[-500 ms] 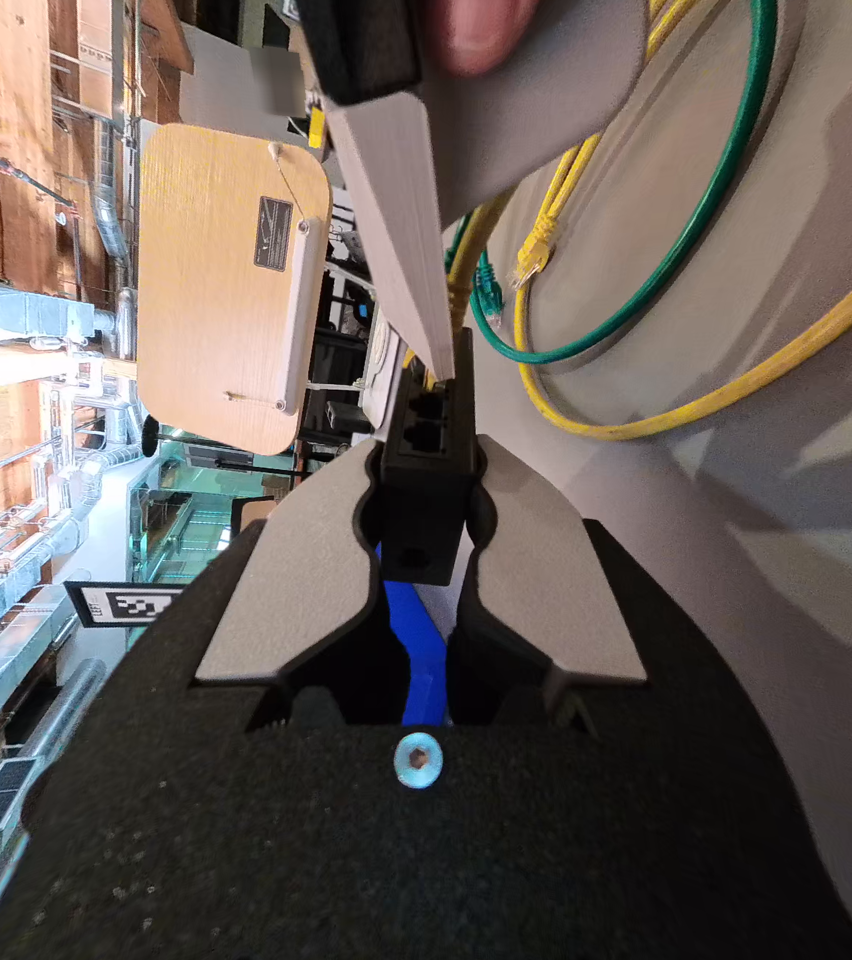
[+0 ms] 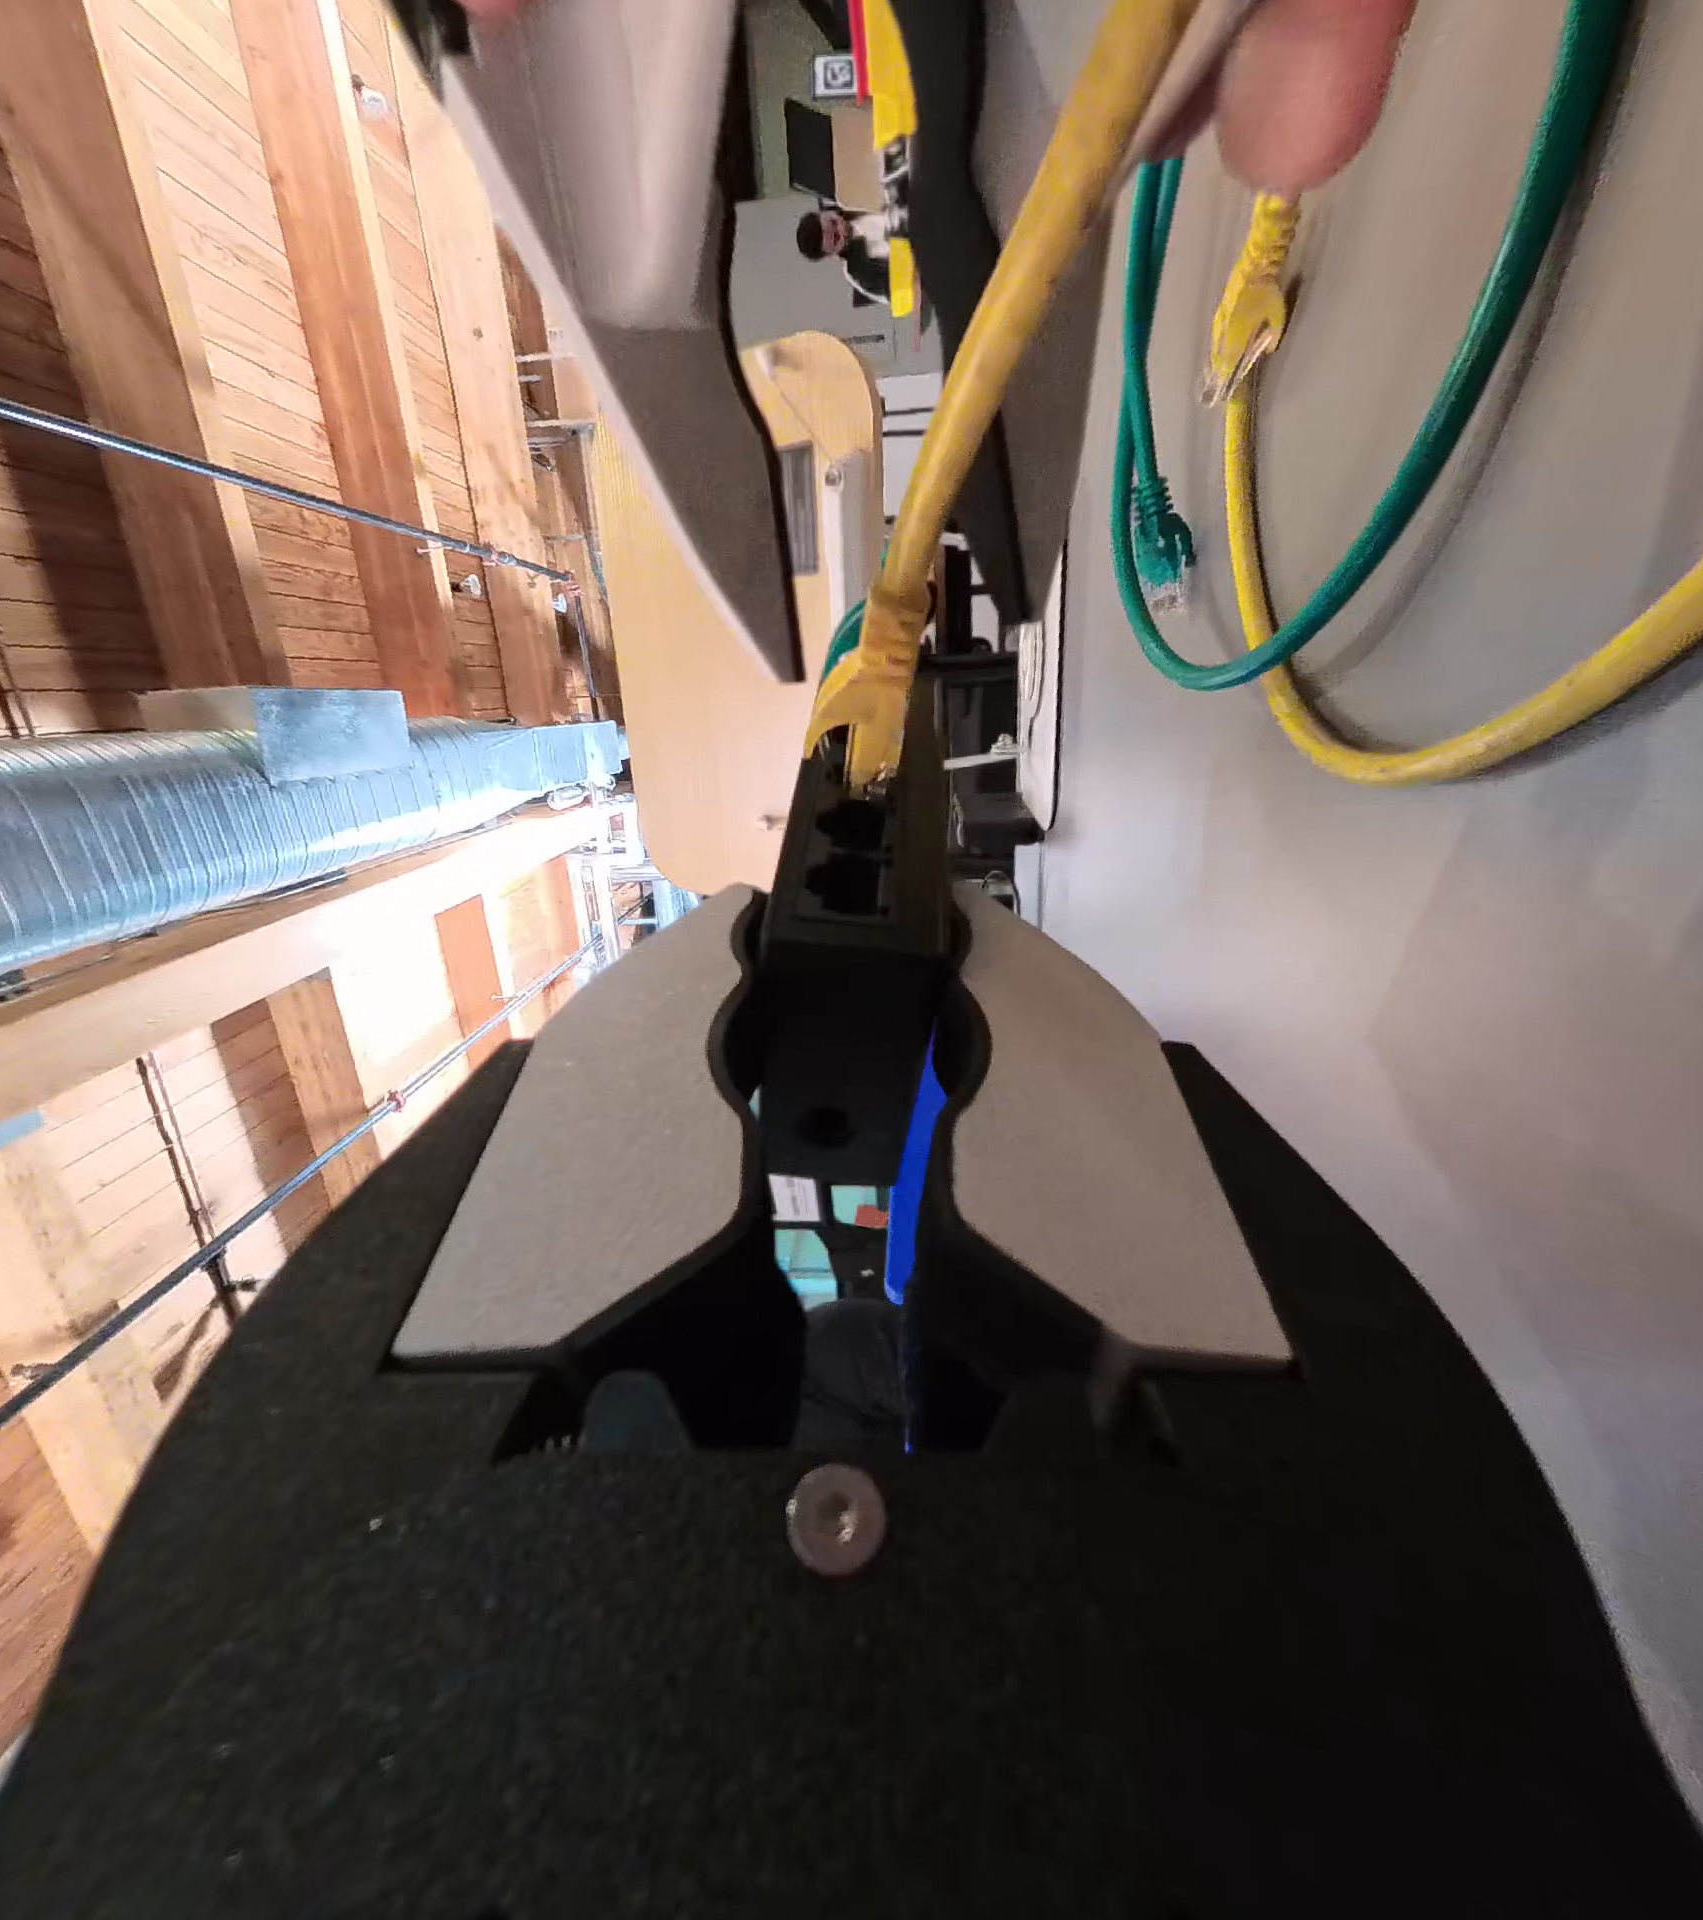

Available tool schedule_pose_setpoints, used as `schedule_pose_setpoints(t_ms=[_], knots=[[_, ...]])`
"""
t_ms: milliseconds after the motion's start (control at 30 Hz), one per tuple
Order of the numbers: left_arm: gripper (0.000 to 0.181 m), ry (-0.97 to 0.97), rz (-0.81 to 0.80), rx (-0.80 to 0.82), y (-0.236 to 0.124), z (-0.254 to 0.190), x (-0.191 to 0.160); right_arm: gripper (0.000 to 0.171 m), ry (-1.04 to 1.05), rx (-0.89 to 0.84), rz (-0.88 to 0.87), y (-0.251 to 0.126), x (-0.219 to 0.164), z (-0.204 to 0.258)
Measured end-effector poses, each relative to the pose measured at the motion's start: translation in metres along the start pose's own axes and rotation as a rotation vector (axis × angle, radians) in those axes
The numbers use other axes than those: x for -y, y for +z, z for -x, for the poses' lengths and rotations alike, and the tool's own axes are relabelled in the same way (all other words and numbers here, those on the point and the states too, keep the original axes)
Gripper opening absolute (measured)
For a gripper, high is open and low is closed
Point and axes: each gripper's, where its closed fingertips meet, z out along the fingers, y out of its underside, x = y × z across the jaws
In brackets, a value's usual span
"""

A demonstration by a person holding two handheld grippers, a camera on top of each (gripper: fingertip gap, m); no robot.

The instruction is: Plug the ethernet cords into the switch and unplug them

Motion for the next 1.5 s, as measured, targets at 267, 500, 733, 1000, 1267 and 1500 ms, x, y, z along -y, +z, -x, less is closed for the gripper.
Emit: schedule_pose_setpoints(t_ms=[267, 500, 733, 1000, 1267, 1500], knots=[[0.028, 0.000, 0.015, 0.020, -0.002, 0.005, 0.015, 0.021, 0.241, 0.136, -0.088, -0.002, 0.013, 0.011], [0.028, 0.000, 0.008, 0.010, -0.002, 0.004, 0.018, 0.018, 0.223, 0.127, -0.080, -0.005, 0.010, 0.008], [0.028, 0.028, 0.022, 0.010, 0.000, 0.003, 0.017, 0.017, 0.235, 0.141, -0.085, -0.002, 0.010, 0.005], [0.028, 0.034, 0.030, 0.013, -0.002, 0.005, 0.020, 0.012, 0.026, 0.084, -0.066, -0.004, 0.009, 0.005], [0.027, 0.004, 0.025, 0.004, 0.002, 0.005, 0.018, 0.013, -0.058, 0.016, -0.105, -0.003, 0.015, 0.005], [0.028, -0.053, 0.015, -0.029, 0.003, 0.002, 0.013, 0.019, -0.487, -0.134, -0.139, -0.005, 0.018, 0.012]])
